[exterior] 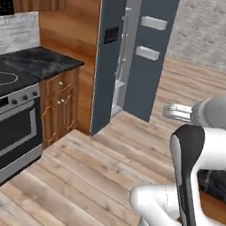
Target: Take the cheese, chicken drumstick, and bell pepper from the fridge and place them on the plate on the dining counter to create an appetizer plate.
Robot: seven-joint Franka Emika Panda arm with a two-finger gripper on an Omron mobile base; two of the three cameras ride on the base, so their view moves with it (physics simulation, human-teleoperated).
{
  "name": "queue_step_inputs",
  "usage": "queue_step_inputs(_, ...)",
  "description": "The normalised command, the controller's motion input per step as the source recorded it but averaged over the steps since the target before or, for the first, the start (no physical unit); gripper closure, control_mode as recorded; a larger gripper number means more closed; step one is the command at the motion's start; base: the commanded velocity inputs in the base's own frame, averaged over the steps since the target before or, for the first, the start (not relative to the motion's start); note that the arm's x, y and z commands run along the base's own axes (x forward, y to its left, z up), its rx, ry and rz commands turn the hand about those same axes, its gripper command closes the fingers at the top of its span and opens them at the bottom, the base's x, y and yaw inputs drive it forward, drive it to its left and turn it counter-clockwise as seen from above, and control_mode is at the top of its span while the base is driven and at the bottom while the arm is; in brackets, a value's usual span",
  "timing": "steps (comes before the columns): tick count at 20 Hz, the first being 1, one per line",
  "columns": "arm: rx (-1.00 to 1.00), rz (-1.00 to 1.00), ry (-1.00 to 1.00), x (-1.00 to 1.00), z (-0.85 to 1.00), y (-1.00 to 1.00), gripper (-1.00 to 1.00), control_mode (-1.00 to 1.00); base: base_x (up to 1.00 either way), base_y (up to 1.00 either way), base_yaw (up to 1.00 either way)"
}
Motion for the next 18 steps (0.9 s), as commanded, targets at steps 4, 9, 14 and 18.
queue_step_inputs(4, 0.0, 0.0, 0.0, 0.0, 0.0, 0.0, -1.0, 1.0, 1.0, 0.71, -0.37)
queue_step_inputs(9, 0.0, 0.0, 0.0, 0.0, 0.0, 0.0, -1.0, 1.0, 1.0, 0.47, -0.34)
queue_step_inputs(14, 0.0, 0.0, 0.0, 0.0, 0.0, 0.0, -1.0, 1.0, 1.0, 0.07, -0.15)
queue_step_inputs(18, 0.0, 0.0, 0.0, 0.0, 0.0, 0.0, -1.0, 1.0, 1.0, -0.12, 0.05)
